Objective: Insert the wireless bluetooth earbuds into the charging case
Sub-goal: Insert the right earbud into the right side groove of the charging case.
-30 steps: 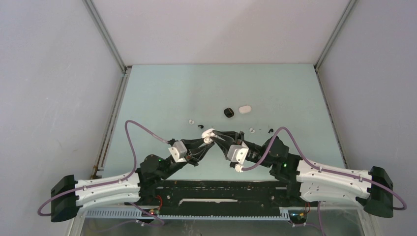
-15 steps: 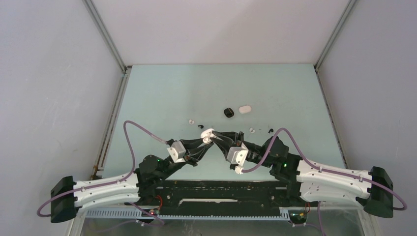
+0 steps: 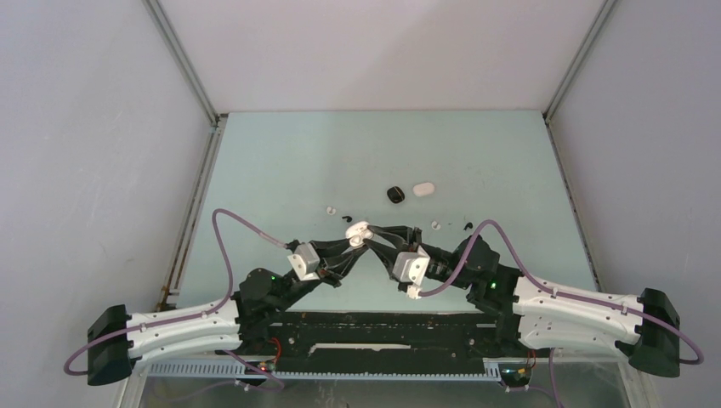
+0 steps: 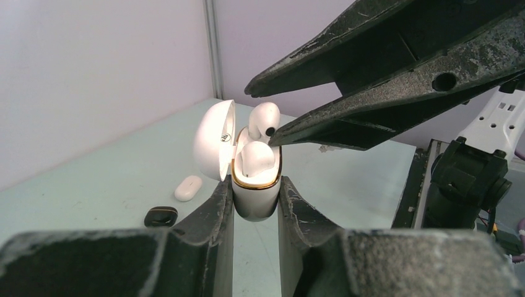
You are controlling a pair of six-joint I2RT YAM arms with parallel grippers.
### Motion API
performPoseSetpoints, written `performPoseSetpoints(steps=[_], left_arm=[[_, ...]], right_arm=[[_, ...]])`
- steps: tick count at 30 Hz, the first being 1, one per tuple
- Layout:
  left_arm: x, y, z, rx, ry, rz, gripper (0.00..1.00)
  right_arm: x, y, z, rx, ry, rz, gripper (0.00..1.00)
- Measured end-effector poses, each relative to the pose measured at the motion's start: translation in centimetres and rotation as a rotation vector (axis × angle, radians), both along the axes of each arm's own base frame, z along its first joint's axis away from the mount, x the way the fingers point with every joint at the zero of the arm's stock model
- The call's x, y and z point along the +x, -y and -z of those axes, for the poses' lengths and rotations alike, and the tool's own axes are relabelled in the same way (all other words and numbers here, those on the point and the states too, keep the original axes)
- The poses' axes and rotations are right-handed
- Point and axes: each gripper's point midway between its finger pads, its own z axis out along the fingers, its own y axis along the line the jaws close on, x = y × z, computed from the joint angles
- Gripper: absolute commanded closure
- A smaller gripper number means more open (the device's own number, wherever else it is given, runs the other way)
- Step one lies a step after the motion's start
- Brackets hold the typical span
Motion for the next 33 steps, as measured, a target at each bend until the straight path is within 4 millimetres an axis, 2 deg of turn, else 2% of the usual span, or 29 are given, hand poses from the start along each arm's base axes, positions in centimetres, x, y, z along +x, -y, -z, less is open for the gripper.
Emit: performPoseSetpoints(steps=[4,12,15,16,17,18,22,25,27,30,33], left_arm=[[0.0,0.1,0.2,0.006,-0.001,0.001,1.0],[0.1,0.4,0.8,0.027,-0.009,0.002,1.0],[0.1,0.4,0.7,0.022,-0.007,0.003,1.0],[0.1,0.4,0.6,0.018,-0.005,0.003,1.0],[0.1,0.4,0.5,0.015,-0.004,0.003,1.0],[0.1,0.4,0.5,0.014,-0.004,0.003,1.0],[0.1,0.8,1.1,0.032,-0.013,0.01,1.0],[0.1,1.4,2.1,0.057,-0.031,0.023,1.0],[0.1,1.8,2.8,0.077,-0.042,0.032,1.0],[0.0,2.3,3.7,0.104,-0.055,0.051,1.0],[-0.4,2.8,4.6,0.138,-0.068,0.079,1.0]], right_arm=[[0.1,0.0,0.1,0.002,-0.018,0.0,0.57],[0.8,0.2,-0.1,-0.025,-0.108,0.002,0.25],[1.1,0.5,-0.5,-0.079,-0.177,-0.007,0.19],[1.2,0.8,-0.8,-0.105,-0.206,-0.011,0.15],[1.4,1.2,-1.2,-0.122,-0.228,-0.012,0.04],[1.4,1.5,-1.6,-0.137,-0.246,-0.015,0.01],[1.6,4.1,-3.0,-0.218,-0.332,-0.022,0.0],[2.2,6.8,-2.2,-0.28,-0.431,0.002,0.0],[3.1,9.0,-0.2,-0.333,-0.558,0.032,0.01],[4.2,12.0,3.3,-0.381,-0.772,0.081,0.06],[4.6,13.6,6.3,-0.417,-0.955,0.074,0.15]])
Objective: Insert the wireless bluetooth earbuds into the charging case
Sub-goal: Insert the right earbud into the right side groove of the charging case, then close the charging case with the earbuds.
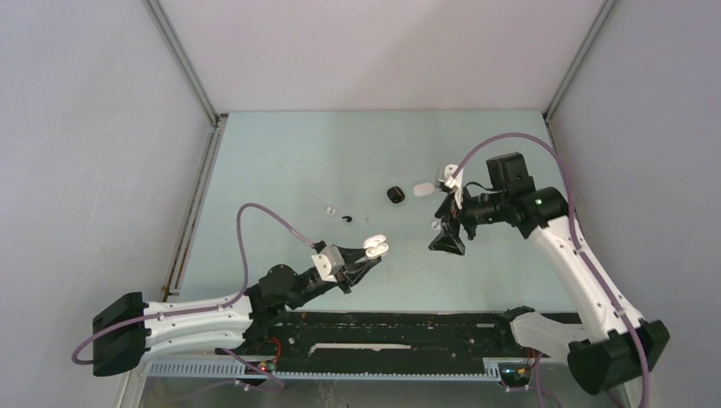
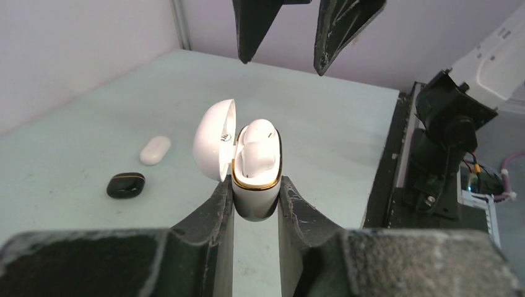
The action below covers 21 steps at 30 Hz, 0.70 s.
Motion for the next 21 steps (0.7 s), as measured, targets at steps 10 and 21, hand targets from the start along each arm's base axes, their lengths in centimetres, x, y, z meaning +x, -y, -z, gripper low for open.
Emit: performPoseSetpoints(steps=[10,21], left_arm=[[-1.6,1.1,1.7,0.091,-0.063,0.101,0.93],[-2.5,1.4,2.7,0.11,-0.155,0.146,1.0]], right_arm=[[-4.0,-1.7,2.7,0.132,-0.21,-0.184,0.17],[-4.8,-4.2,4.0,0.164,-0.107,-0.176,0.12]])
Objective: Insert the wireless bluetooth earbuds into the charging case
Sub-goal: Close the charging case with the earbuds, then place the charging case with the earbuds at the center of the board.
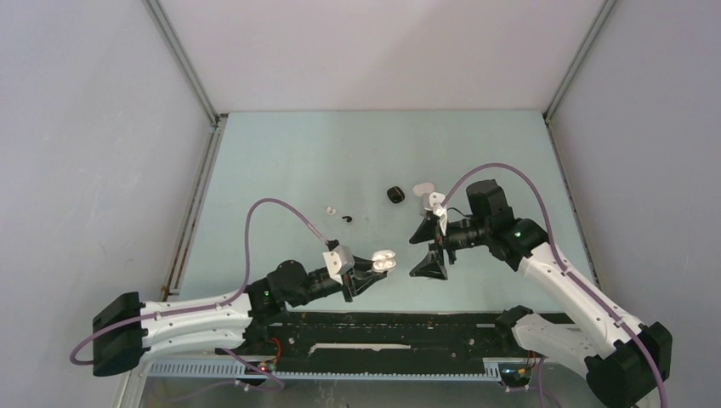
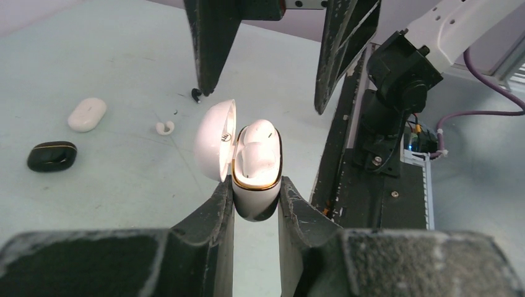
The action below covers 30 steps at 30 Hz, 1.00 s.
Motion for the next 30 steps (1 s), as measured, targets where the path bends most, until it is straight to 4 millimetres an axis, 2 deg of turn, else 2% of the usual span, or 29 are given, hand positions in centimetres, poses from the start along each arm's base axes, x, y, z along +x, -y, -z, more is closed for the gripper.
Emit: performPoseSetpoints(steps=[8,16,20,26,28,30], left_arm=[[-1.0,1.8,1.5,0.05,-0.05,0.083,1.0],[-0.7,3.3,0.5,0.024,-0.066,0.097,1.0],[-0.1,3.4,1.3,0.033,-0.106,0.055,1.0],[1.5,2.9,1.7,0.021,-0.174,-0.06,1.0],[2.1,2.8,1.8,0.012,-0.191,-0.095,1.0],[2.4,2.6,2.2,0.016,-0.213,-0.119,1.0]], right_arm=[[-0.3,-1.2,1.2,-0.035,0.026,-0.04,0.11],[-2.5,-1.5,1.0,-0.025,0.059,-0.142,0.12],[-3.7,-1.0,0.1,0.003,0.084,-0.176,0.13],[-4.4,1.3,-1.5,0.022,0.14,-0.145,0.15],[-4.1,1.9,-1.7,0.018,0.157,-0.107,0.12],[-2.9,2.2,-1.6,-0.005,0.168,-0.035,0.11]])
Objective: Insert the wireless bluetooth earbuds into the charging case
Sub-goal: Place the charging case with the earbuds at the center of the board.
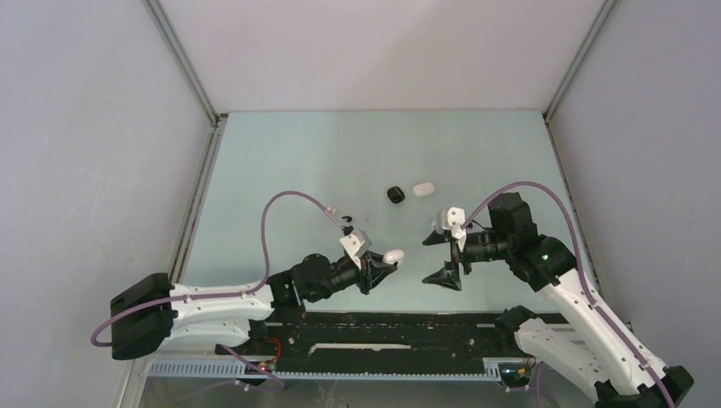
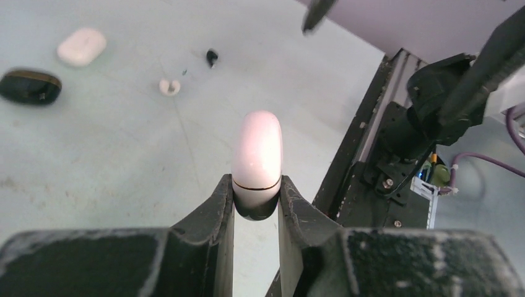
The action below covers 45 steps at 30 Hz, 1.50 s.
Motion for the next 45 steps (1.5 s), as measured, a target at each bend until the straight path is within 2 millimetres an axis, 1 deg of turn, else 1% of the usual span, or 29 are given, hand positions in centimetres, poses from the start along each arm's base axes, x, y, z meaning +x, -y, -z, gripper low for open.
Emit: performPoseSetpoints(steps=[2,4,5,7,8,9,11,12,15,16,19,22,24,27,32,38,41,45], left_arm=[[0.4,-0.4,0.9,0.017,-0.042,-0.039,1.0],[0.7,-0.9,2.1,0.026,-0.101,-0.082,0.99],[0.9,-1.3,3.0,0.028,-0.147,-0.106,0.96],[1.4,-2.0,4.8,0.038,-0.233,-0.157,0.93],[1.7,-2.4,5.7,0.048,-0.272,-0.182,0.91],[2.1,-2.8,6.6,0.053,-0.316,-0.211,0.89],[3.0,-3.6,8.1,0.058,-0.395,-0.273,0.9],[3.5,-4.2,8.9,0.054,-0.44,-0.312,0.9],[4.8,-5.6,10.5,0.034,-0.529,-0.39,0.91],[5.3,-6.1,11.3,0.031,-0.566,-0.418,0.9],[6.2,-6.6,13.0,0.04,-0.638,-0.45,0.86],[6.4,-5.8,14.8,0.082,-0.714,-0.431,0.84],[6.6,-4.5,14.8,0.081,-0.742,-0.399,0.82],[6.7,-3.1,14.7,0.072,-0.772,-0.361,0.73],[6.4,-3.0,15.0,0.074,-0.814,-0.358,0.61],[6.2,-4.3,15.1,0.129,-0.831,-0.409,0.55],[6.3,-5.8,15.0,0.195,-0.811,-0.474,0.52],[6.4,-8.6,15.0,0.301,-0.768,-0.566,0.5]], right_arm=[[1.9,0.1,0.4,-0.018,0.017,0.086,0.11],[4.7,0.4,1.5,-0.057,0.01,0.2,0.11],[5.7,0.6,1.8,-0.073,0.007,0.243,0.11],[8.0,1.1,3.2,-0.122,-0.01,0.342,0.11],[8.9,1.5,3.8,-0.147,-0.019,0.386,0.11],[9.5,1.9,4.3,-0.167,-0.021,0.426,0.11],[10.4,2.7,4.7,-0.189,-0.02,0.495,0.11],[10.9,3.1,4.6,-0.189,-0.014,0.527,0.1],[12.0,4.2,3.9,-0.17,0.011,0.61,0.1],[12.2,4.6,3.7,-0.158,0.023,0.63,0.1],[12.4,5.1,3.2,-0.138,0.041,0.661,0.1],[12.6,5.2,3.1,-0.132,0.049,0.672,0.1],[12.6,5.2,3.2,-0.134,0.047,0.674,0.1],[12.7,5.3,3.4,-0.138,0.044,0.679,0.1],[12.8,5.5,3.6,-0.143,0.04,0.687,0.1],[12.9,5.5,4.0,-0.152,0.03,0.687,0.1],[12.9,5.6,4.1,-0.154,0.028,0.688,0.1],[13.0,5.7,4.1,-0.155,0.027,0.693,0.1]])
